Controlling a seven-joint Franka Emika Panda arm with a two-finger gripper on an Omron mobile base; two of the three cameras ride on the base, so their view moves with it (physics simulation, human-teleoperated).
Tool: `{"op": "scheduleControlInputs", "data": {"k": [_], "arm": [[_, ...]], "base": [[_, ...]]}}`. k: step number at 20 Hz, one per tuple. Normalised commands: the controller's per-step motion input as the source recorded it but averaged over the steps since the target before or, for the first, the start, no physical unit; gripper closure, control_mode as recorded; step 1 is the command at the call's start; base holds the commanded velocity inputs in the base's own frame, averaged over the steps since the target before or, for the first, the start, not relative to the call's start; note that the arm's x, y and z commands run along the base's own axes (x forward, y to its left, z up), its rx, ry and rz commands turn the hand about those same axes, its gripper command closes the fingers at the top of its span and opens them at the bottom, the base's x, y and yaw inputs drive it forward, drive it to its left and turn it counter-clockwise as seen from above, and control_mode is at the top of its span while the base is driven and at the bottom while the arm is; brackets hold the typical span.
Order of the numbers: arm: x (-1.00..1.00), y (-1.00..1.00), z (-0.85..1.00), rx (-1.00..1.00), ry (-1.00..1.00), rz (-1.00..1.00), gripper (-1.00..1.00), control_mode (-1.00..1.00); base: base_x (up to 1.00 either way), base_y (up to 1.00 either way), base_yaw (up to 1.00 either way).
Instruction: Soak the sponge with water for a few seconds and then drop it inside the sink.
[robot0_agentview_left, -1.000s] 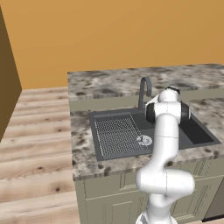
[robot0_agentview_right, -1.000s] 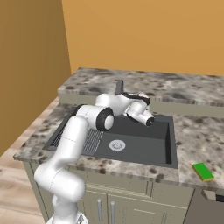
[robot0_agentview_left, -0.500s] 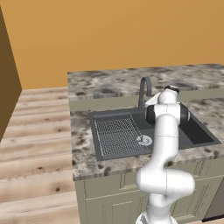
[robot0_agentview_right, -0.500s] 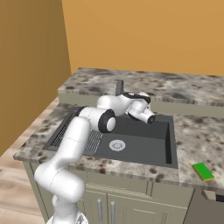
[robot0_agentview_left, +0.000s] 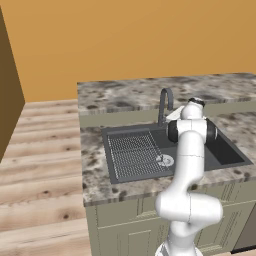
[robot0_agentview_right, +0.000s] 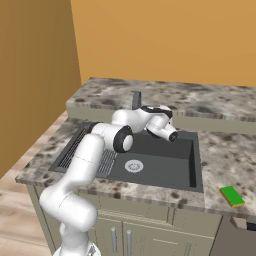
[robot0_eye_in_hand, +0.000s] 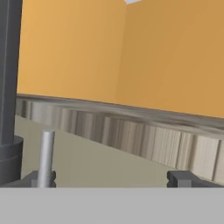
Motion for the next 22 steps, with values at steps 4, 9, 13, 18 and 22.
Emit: {"op": "scheduleControlInputs", "data": {"k": [4,9,13,18,22], "arm": [[0.0,-0.16,-0.11,0.0,0.0,-0.08,-1.0,-1.0],[0.04,-0.08,-0.08,0.0,0.0,-0.11,-1.0,-1.0],[0.07,-0.14,-0.16,0.0,-0.01,-0.1,-1.0,-1.0],[0.08,-0.22,-0.11,0.0,-0.03,-0.03,-1.0,-1.0],[0.07,-0.26,-0.12,0.0,-0.04,0.0,-1.0,-1.0]], "base": [[0.0,0.0,0.0],[0.0,0.0,0.0],[0.0,0.0,0.0],[0.0,0.0,0.0],[0.0,0.0,0.0]]}}
